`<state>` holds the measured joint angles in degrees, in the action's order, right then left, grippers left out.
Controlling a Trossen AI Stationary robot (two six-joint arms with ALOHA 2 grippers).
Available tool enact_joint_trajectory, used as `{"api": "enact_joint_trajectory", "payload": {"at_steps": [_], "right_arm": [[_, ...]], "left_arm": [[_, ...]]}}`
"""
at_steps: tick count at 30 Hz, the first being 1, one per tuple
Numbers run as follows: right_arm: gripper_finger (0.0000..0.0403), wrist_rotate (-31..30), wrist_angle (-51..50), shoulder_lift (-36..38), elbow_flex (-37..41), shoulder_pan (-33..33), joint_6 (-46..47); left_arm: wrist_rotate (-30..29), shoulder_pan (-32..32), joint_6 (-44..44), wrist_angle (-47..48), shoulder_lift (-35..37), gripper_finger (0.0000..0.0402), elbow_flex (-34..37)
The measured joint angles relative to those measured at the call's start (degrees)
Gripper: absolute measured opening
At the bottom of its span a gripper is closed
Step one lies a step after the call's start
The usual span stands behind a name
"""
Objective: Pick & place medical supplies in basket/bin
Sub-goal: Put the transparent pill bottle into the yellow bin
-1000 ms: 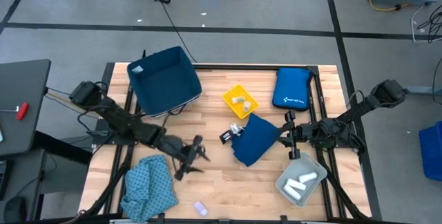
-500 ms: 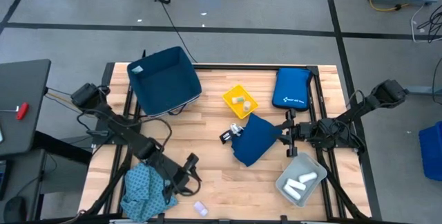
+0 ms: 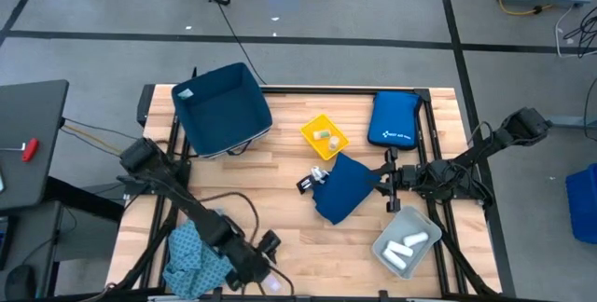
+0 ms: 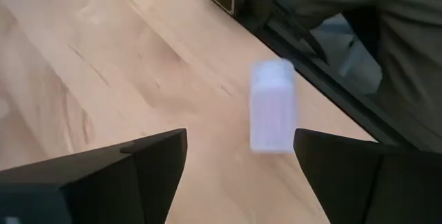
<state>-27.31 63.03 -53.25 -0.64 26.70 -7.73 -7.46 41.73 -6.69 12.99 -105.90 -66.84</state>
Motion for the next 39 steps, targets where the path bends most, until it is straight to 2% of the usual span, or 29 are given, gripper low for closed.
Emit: {"api": "enact_joint_trajectory", "payload": {"at_steps": [5,9,24,33,39], "right_arm": [[0.0105,0.02,-1.32,0.00,0.00,0.00,1.29],[0.0105,0.04,-3.16,0.00,0.00,0.00,2.55],[0.0105,0.02,-3.43,0.00,0.00,0.00,2.55],[0.0105,0.02,-3.78,0.00,0.00,0.02,2.34],[0.0105,0.04,-4.29,0.00,0.00,0.02,2.34]], "left_arm": [[0.79,1.01,-0.07,4.16,-4.75,0.0273,-6.52],[3.46,1.59,1.58,4.98,-6.78,0.0273,-8.76],[5.10,0.27,2.04,3.70,-9.57,0.0273,-9.35],[10.53,-0.98,2.15,2.46,-11.48,0.0272,-9.30],[13.87,-1.88,3.02,2.08,-12.90,0.0255,-9.30]]}}
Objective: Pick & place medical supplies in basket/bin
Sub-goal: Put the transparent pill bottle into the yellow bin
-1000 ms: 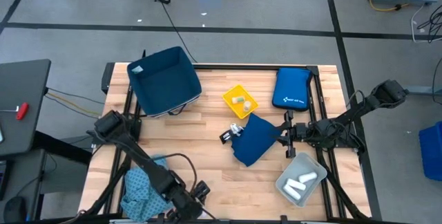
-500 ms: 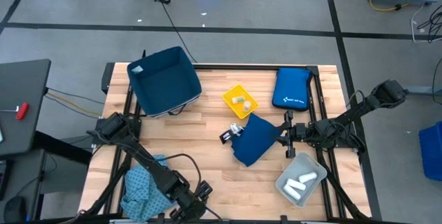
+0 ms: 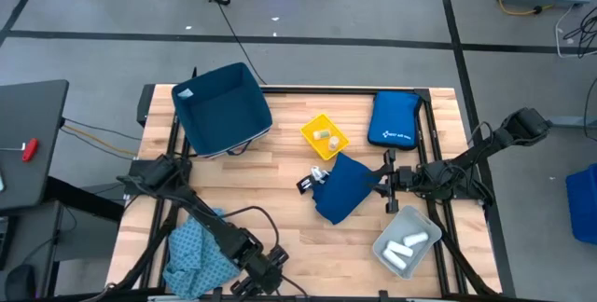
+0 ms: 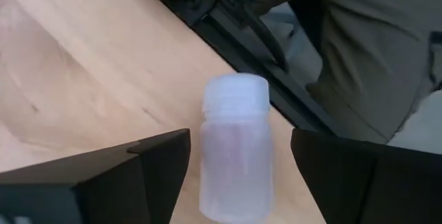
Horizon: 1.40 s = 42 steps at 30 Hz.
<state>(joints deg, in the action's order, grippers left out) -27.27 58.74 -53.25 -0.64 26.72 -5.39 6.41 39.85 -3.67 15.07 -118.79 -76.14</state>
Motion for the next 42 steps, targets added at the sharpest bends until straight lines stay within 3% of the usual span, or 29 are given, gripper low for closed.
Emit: {"api": "enact_joint_trajectory", "payload": {"at_steps": [7,14,27,33,42], "right_arm": [[0.0105,0.00,-0.13,0.00,0.00,0.00,0.15],[0.0105,-0.01,-0.15,0.01,0.00,0.00,0.20],[0.0105,0.00,-0.15,0.00,0.00,0.00,0.22],[0.0105,0.05,-0.17,0.00,0.00,0.00,0.22],[0.0105,0.46,-0.19,0.00,0.00,-0.01,0.22]], "left_arm": [[-1.14,-0.55,-1.94,-0.12,-0.32,0.0216,0.00],[-3.25,-0.56,-4.21,0.22,-0.32,0.0145,0.00],[-4.96,-0.56,-5.75,-0.97,0.71,0.0142,0.00],[-5.05,-0.56,-5.35,-11.26,0.82,0.0140,2.89],[-3.78,-1.70,0.80,-35.90,2.30,0.0138,16.69]]}}
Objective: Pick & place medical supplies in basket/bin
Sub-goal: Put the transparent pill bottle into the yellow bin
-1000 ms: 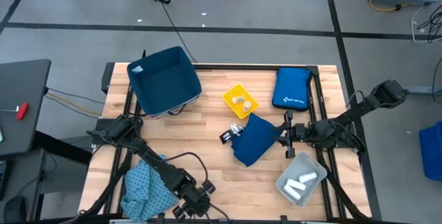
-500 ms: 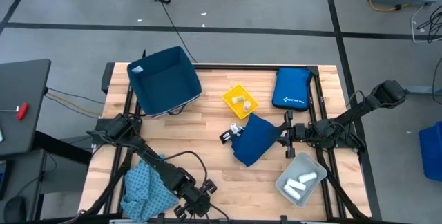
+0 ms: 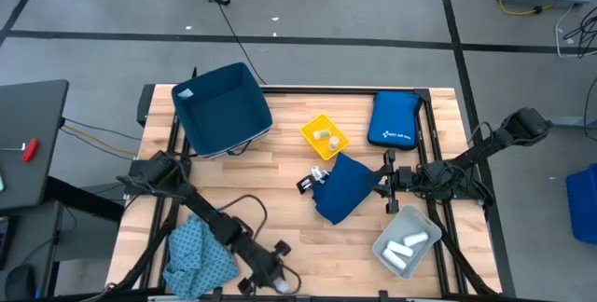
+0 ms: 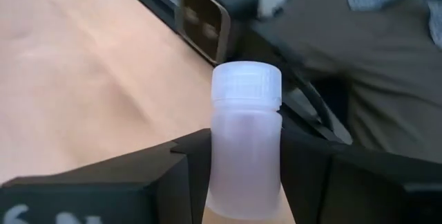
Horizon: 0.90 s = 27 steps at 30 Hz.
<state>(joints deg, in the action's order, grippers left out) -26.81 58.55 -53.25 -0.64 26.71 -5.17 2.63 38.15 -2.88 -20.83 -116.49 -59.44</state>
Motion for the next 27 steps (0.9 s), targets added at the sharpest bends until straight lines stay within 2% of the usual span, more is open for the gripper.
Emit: {"api": "enact_joint_trajectory", "payload": {"at_steps": [8,13,19,27], "right_arm": [[0.0105,0.04,-0.10,0.00,0.00,0.01,0.42],[0.0105,0.26,-0.23,0.02,0.02,0.01,0.43],[0.0105,0.26,-0.19,0.00,0.02,-0.01,0.42],[0.0105,0.25,0.44,0.02,0.02,0.01,0.44]], "left_arm": [[-3.35,-4.05,-0.40,-15.68,11.29,0.0138,12.52],[-8.69,-7.26,-3.56,-27.33,18.33,0.0137,19.77],[-10.36,-13.76,-6.89,-47.12,19.96,0.0137,26.78],[-9.61,-26.61,-6.93,-50.39,19.97,0.0137,27.06]]}}
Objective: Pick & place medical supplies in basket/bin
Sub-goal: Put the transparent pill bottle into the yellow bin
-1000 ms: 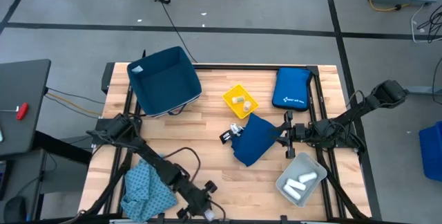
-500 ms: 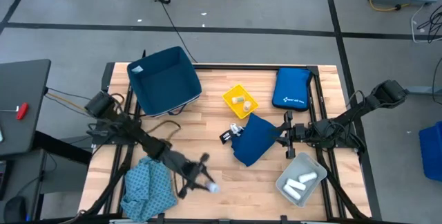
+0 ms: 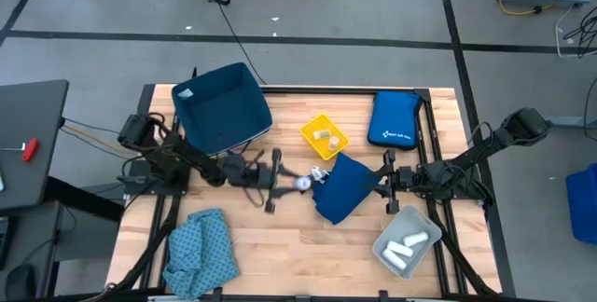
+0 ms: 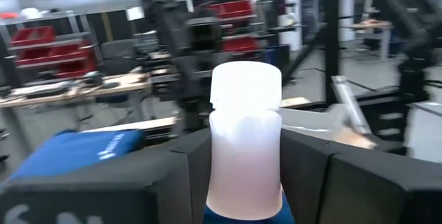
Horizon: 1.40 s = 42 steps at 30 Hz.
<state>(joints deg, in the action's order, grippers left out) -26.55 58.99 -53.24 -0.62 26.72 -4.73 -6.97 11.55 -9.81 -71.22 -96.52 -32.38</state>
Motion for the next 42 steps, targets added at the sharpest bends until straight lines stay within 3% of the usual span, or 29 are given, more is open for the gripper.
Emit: {"api": "enact_joint_trajectory", "payload": {"at_steps": [9,15,21,33,42], "right_arm": [[0.0105,-0.02,0.34,-0.02,0.00,-0.01,0.39],[0.0105,-0.02,0.34,0.00,0.00,-0.02,0.71],[0.0105,-0.02,0.31,-0.02,0.00,0.00,1.07],[0.0105,0.92,-0.05,-0.02,0.00,0.00,1.07],[0.0105,1.05,-0.19,-0.02,0.00,-0.02,1.07]], "left_arm": [[5.82,-14.72,3.95,2.28,-0.01,0.0137,-1.79],[7.03,-20.35,4.68,10.50,-0.07,0.0137,-6.67],[5.59,-22.51,4.13,24.16,-1.96,0.0136,-15.77],[0.82,-25.71,4.55,40.36,-14.73,0.0136,-30.97],[-0.99,-26.27,5.53,48.90,-18.26,0.0136,-34.35]]}}
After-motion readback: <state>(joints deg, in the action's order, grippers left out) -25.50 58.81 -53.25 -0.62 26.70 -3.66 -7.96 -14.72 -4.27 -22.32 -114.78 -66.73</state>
